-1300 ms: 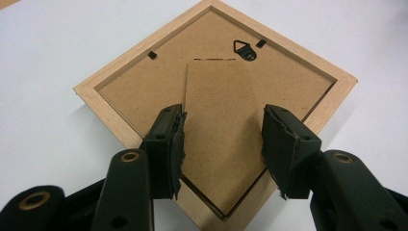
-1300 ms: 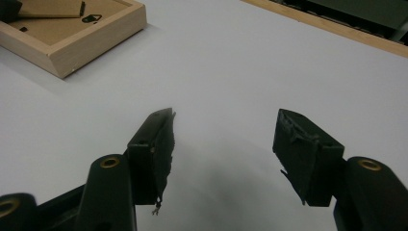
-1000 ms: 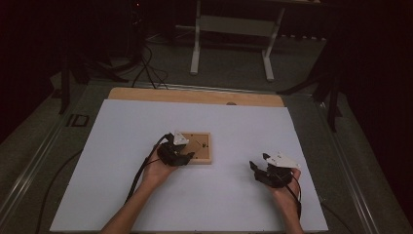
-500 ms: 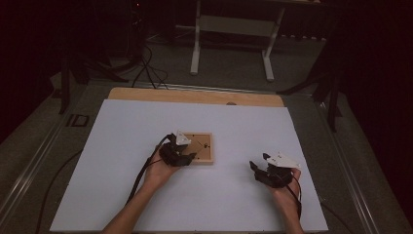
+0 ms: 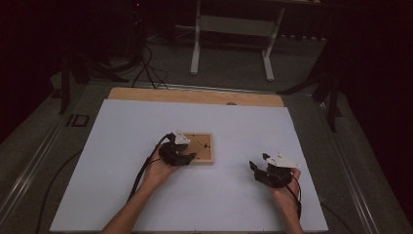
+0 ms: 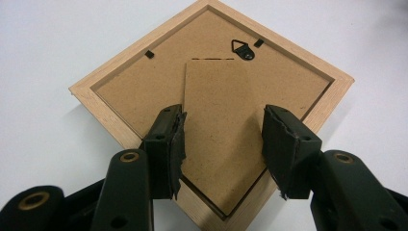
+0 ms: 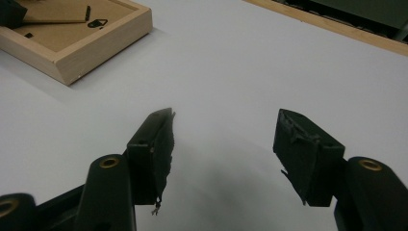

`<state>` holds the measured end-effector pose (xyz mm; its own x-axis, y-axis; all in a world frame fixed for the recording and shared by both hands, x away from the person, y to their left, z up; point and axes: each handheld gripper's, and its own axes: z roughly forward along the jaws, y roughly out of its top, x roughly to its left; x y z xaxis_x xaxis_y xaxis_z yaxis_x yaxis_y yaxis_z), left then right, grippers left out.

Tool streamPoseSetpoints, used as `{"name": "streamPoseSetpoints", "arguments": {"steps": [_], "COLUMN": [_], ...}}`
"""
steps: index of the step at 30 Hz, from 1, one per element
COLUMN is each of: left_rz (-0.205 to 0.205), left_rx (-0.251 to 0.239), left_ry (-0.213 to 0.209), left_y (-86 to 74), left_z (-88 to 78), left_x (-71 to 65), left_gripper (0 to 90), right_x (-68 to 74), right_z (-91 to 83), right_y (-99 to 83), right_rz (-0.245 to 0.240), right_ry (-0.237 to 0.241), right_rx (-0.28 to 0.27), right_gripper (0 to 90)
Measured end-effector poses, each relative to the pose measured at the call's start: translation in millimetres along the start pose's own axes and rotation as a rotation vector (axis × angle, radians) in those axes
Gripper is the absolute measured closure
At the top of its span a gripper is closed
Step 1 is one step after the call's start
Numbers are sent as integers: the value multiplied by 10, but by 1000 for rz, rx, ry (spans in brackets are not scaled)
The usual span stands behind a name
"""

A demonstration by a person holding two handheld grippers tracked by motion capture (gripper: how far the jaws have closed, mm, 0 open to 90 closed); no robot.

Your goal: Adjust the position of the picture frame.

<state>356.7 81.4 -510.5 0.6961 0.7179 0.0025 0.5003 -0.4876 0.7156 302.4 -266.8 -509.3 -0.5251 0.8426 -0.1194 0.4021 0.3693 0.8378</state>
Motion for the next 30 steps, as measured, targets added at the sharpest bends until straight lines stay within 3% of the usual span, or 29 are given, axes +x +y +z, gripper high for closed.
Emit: {"name": "streamPoseSetpoints", "arguments": {"steps": [14,30], "left_rz": [-17,-39], "left_rx": [-17,-120], "left_ry": [-16,-2], "left_y": [-26,-67], "left_z": [-69,-414], "left_x": [44,65], "left_gripper": [451,452], "right_x": [-13,-4], "right_z": [-3,-16], "right_y": [-2,1], "right_rz": [3,11], "right_ry": [-2,6], "right_rx": [-2,-8], "right_gripper": [384,385]}}
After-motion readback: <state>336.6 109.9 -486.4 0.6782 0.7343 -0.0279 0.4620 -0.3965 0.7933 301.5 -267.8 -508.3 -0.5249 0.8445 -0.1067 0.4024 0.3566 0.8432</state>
